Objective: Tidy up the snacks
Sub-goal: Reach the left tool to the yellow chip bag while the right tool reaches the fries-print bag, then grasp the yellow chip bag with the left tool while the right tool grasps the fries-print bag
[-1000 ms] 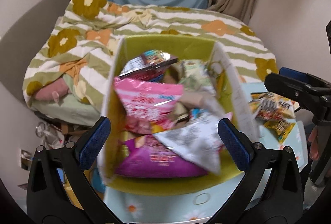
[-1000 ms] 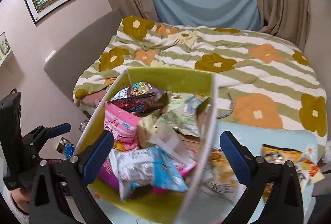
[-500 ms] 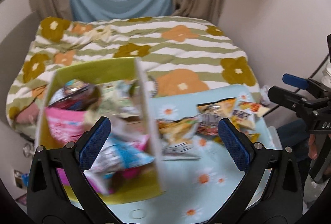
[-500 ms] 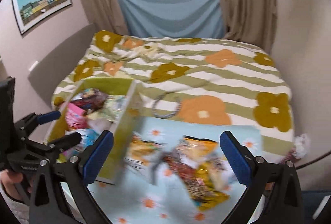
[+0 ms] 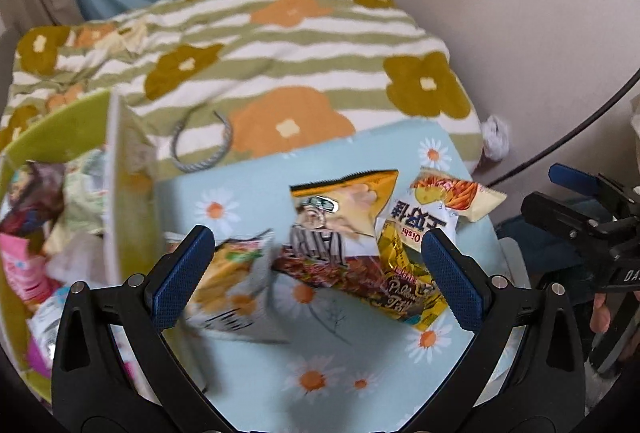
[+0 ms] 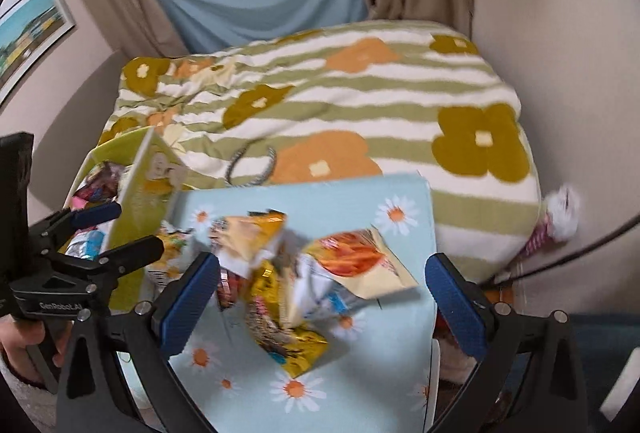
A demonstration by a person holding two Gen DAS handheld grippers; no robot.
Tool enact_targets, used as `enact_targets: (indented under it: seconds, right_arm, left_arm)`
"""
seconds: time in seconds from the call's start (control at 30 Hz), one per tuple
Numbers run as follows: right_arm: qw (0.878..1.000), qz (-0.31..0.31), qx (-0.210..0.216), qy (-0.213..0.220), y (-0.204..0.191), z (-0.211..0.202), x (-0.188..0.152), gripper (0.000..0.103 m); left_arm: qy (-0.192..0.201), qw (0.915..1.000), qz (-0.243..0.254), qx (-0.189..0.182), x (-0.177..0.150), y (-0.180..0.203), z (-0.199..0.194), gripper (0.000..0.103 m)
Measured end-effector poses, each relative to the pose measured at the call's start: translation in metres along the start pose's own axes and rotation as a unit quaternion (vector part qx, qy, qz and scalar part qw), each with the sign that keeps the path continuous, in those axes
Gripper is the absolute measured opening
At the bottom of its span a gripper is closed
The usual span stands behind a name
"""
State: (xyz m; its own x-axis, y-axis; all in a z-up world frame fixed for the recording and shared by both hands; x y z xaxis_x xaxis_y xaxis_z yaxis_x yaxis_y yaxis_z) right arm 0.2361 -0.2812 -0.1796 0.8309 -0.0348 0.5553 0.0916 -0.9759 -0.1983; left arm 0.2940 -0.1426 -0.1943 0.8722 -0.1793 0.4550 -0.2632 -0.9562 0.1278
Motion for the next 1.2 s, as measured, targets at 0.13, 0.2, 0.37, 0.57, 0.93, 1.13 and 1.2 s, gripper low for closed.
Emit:
enact_targets:
  seconds: [0.13, 0.2, 0.37, 0.57, 0.93, 1.13, 1.2]
  right_arm:
    - [0.995, 0.091, 0.032, -0.016, 0.030, 0.026, -0.015, 0.102]
    - [0.992, 0.122, 0.034, -0.019, 0.039, 0.037, -0.024, 0.102]
    - [0.988, 0.145, 0.050, -0.026, 0.042, 0.054, -0.032, 0.102]
    - [0.985, 0.156, 0.065, -0.041, 0.042, 0.074, -0.034, 0.102]
    - [0.980, 0.173, 0.081, -0.056, 0.040, 0.101, -0.033, 0.102]
    - [0.979, 0.177, 0.083, -0.063, 0.037, 0.112, -0.032, 0.102]
    - [0.978, 0.179, 0.084, -0.065, 0.038, 0.115, -0.033, 0.102]
  left_arm:
    - [-0.029, 0.9996, 0.007, -0.001, 0.001, 0.008, 0.038, 0.103]
    - [-0.041, 0.9991, 0.013, -0.001, 0.001, 0.013, 0.054, 0.101]
    - [-0.071, 0.9970, 0.030, 0.003, -0.001, 0.022, 0.087, 0.097]
    - [-0.087, 0.9954, 0.038, 0.012, -0.003, 0.026, 0.113, 0.090]
    - [-0.099, 0.9930, 0.056, 0.031, -0.007, 0.024, 0.125, 0.074]
    - [-0.104, 0.9933, 0.046, 0.020, -0.008, 0.017, 0.120, 0.061]
    - [-0.097, 0.9942, 0.043, 0.016, -0.006, 0.015, 0.115, 0.061]
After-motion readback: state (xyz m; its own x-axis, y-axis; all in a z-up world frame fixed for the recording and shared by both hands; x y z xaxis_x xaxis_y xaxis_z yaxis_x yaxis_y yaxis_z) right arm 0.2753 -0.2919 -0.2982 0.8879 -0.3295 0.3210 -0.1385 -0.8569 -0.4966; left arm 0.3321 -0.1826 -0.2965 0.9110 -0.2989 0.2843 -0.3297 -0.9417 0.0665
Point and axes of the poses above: each gripper's, at about its wrist camera, not at the fingertips, and z roughly the way its jaws point, y to its right, x to its top, the point moved 5 cm from there along z, roughly the way its jaws point, and after that the axes turned 4 degrees about -z, right-handed, at the moved point
